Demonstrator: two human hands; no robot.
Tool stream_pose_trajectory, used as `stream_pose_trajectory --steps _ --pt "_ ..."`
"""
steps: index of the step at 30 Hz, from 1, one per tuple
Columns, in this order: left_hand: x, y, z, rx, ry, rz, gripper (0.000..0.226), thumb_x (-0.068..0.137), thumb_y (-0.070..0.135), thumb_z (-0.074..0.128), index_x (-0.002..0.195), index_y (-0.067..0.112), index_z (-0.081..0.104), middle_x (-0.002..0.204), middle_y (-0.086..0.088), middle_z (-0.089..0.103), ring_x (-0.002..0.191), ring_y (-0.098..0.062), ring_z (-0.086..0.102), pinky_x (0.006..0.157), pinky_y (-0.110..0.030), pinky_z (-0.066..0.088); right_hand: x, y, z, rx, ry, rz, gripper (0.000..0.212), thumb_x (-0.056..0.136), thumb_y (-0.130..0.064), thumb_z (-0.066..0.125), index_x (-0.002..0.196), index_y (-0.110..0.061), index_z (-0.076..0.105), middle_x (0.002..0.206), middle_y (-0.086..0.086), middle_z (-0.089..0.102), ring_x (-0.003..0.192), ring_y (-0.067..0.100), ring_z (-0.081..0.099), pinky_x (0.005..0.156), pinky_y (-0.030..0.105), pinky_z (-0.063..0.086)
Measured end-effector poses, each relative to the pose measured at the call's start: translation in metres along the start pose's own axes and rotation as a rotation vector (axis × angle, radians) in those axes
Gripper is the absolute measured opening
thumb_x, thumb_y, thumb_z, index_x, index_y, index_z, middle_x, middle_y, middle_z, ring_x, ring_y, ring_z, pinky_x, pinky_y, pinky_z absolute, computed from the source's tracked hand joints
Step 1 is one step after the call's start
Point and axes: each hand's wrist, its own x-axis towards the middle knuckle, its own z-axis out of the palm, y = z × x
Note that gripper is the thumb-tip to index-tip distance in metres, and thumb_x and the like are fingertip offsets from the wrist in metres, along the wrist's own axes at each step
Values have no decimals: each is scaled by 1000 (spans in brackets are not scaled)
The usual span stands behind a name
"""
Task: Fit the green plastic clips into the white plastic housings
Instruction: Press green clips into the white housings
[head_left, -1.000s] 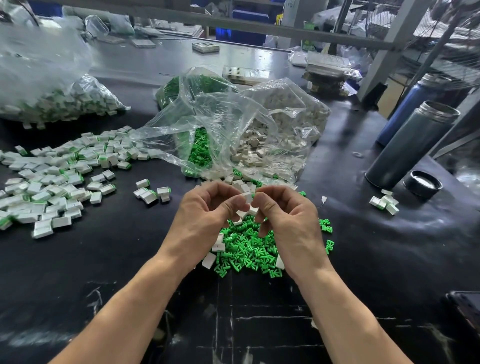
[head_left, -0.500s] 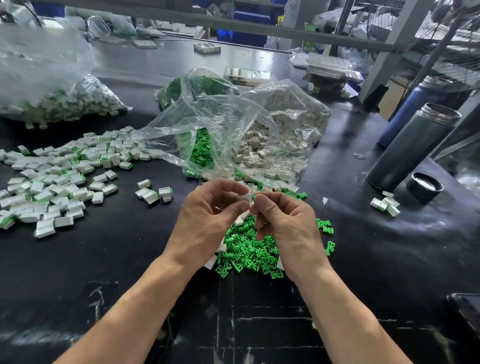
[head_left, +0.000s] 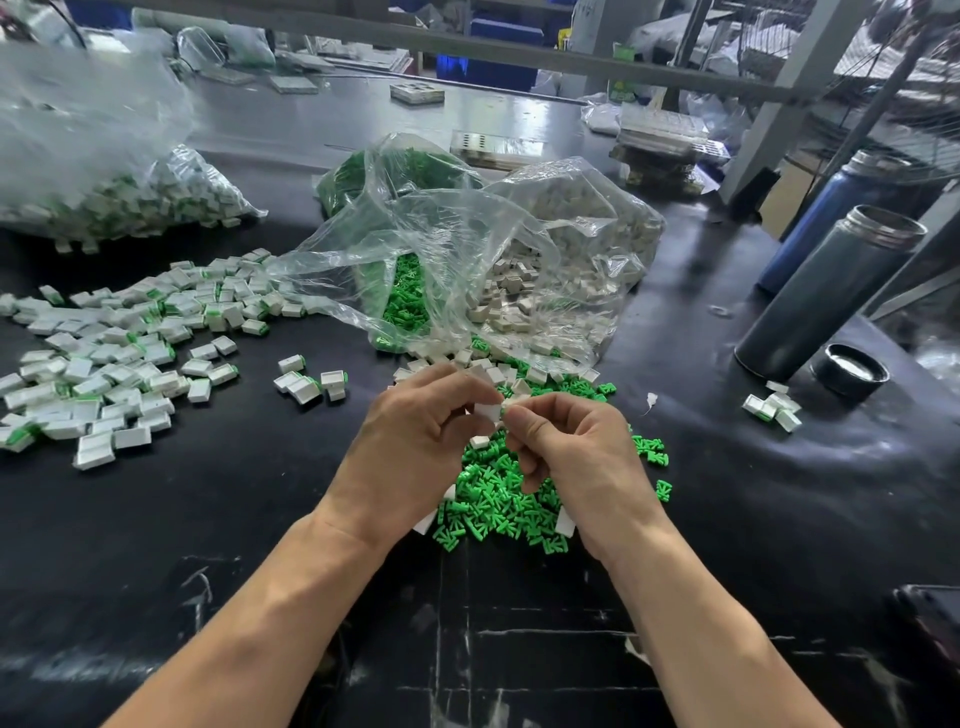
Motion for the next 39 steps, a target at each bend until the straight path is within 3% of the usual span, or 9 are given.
stream_pose_trajectory --steps 7,11,15,20,28,32,34,39 --pt "1 2 -1 37 -23 63 20 89 2 74 102 17 78 90 18 63 81 -8 66 71 -31 56 -2 -4 -1 6 -17 39 12 96 -9 72 85 -7 74 67 3 65 53 11 55 48 24 49" --pt "1 1 -2 47 -45 105 20 89 2 74 102 15 78 94 9 68 83 -13 68 73 -38 57 -2 -6 -3 -5 -27 68 11 96 -9 72 86 -3 73 65 1 64 53 11 54 48 25 49" --pt "1 3 1 52 -17 85 20 88 3 75 103 16 78 95 10 68 86 -10 65 75 -34 55 -3 -6 1 53 12 77 13 96 -8 72 85 -2 74 65 4 65 52 12 54 47 25 48" --pt "-2 9 5 79 48 48 19 88 6 76 104 15 77 94 10 68 84 -9 64 76 -26 52 -4 -4 8 111 102 83 20 93 -10 75 74 -13 76 67 6 69 52 12 55 46 24 48" --pt "-1 8 2 82 -26 109 18 89 4 75 104 15 77 94 10 68 86 -12 66 76 -35 56 -2 -6 -4 124 23 176 10 91 -7 76 86 1 72 64 7 67 47 12 52 43 24 45" --pt "-2 6 4 77 -81 109 19 90 4 74 104 17 76 95 10 68 88 -10 66 76 -37 56 0 -7 -10 95 -21 225 13 90 -7 76 78 -4 72 63 7 66 46 12 52 42 24 45" --pt "-2 6 6 48 -55 53 18 90 7 74 104 19 76 96 15 67 88 -7 66 78 -34 56 0 -8 -9 135 -35 212 11 90 -8 75 80 -4 73 65 9 66 47 13 52 42 24 45" --pt "-1 9 5 14 83 -37 22 87 13 79 100 29 73 91 20 66 84 -2 63 72 -9 45 1 -9 -4 218 -45 87 16 95 -10 69 82 -9 77 74 11 72 50 15 55 42 26 47"
